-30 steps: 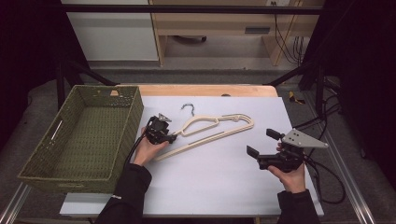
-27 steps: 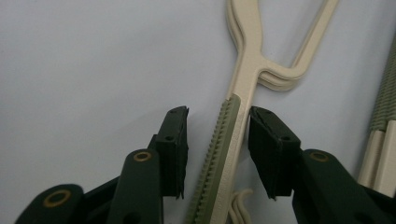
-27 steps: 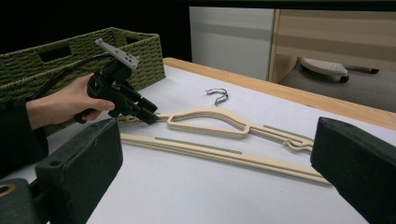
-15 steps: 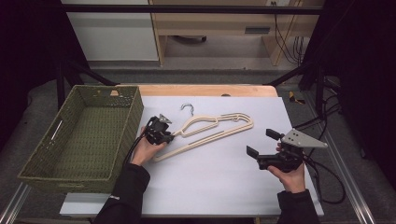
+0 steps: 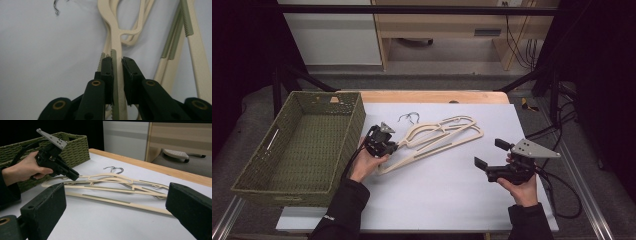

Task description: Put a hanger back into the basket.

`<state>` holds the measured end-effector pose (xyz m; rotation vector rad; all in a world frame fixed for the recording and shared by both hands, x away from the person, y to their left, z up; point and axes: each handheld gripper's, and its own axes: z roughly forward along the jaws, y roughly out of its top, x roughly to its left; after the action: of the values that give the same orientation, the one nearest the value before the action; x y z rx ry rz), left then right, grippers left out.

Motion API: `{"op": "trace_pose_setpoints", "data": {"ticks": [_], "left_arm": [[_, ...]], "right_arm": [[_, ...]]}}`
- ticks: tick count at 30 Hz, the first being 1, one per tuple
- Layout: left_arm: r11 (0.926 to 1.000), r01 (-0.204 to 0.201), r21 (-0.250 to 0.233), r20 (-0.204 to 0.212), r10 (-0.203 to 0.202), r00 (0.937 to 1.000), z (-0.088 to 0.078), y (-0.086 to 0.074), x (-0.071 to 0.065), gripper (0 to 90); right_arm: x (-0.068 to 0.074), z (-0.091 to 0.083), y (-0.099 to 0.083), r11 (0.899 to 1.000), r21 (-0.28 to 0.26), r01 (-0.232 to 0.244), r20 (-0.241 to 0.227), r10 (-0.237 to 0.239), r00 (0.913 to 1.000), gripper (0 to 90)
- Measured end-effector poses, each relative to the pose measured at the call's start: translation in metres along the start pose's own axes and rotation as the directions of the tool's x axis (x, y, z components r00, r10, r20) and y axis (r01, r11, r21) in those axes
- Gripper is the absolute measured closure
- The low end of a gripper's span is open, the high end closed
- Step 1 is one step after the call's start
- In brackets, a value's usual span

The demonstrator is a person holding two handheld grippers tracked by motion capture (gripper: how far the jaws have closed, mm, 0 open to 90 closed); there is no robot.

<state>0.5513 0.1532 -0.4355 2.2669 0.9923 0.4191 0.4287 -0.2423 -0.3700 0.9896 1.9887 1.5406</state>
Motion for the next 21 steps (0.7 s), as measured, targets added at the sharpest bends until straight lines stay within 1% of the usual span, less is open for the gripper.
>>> {"op": "trace_pose_setpoints", "data": {"ticks": [3,4,6,8,9,11,13,15,17,19,21], "left_arm": [[0.9998,0.007,-0.017,-0.001,-0.007,1.0,-0.008,0.0,-0.005,79.4],[0.9999,0.008,-0.012,-0.001,-0.008,1.0,-0.01,0.0,-0.007,79.5],[0.9993,0.03,-0.022,-0.016,-0.03,0.9994,-0.013,0.0,-0.014,79.4],[0.9993,0.036,-0.013,-0.026,-0.037,0.999,-0.015,-0.003,-0.022,79.4],[0.9992,0.039,-0.012,-0.034,-0.04,0.9986,-0.015,-0.006,-0.028,79.4],[0.9991,0.042,0.002,-0.038,-0.042,0.9984,-0.013,-0.012,-0.036,79.4],[0.999,0.043,0.009,-0.053,-0.042,0.9977,-0.011,-0.018,-0.044,79.4],[0.9981,0.061,0.009,-0.049,-0.06,0.997,-0.011,-0.023,-0.049,79.4],[0.9983,0.058,0.007,-0.072,-0.058,0.9957,-0.011,-0.026,-0.055,79.4],[0.9974,0.072,-0.006,-0.081,-0.073,0.994,-0.01,-0.029,-0.06,79.4],[0.9977,0.068,0.006,-0.091,-0.067,0.9936,-0.008,-0.032,-0.063,79.3]], "right_arm": [[0.0,0.002,-0.001,1.0,0.007,0.005,-0.005,-0.005,1.0,3.9],[0.001,0.004,-0.001,1.0,0.006,0.004,-0.005,-0.004,1.0,3.9],[0.002,0.004,-0.001,1.0,0.012,0.004,-0.006,-0.004,1.0,4.0],[0.002,0.004,-0.001,1.0,0.012,0.003,-0.007,-0.003,1.0,4.1],[0.002,0.004,-0.001,1.0,0.012,0.005,-0.009,-0.005,0.9999,4.1],[0.002,0.004,-0.001,1.0,0.007,0.004,-0.009,-0.004,1.0,4.3],[0.002,0.003,-0.001,1.0,0.007,0.008,-0.012,-0.008,0.9999,4.3],[0.002,0.003,-0.001,1.0,0.009,0.008,-0.013,-0.008,0.9999,4.3],[0.002,0.004,-0.002,1.0,0.013,0.009,-0.01,-0.009,0.9999,4.4],[0.002,0.004,-0.002,1.0,0.014,0.006,-0.008,-0.006,0.9999,4.4],[0.003,0.005,-0.002,1.0,0.013,0.008,-0.01,-0.008,0.9999,4.4]]}}
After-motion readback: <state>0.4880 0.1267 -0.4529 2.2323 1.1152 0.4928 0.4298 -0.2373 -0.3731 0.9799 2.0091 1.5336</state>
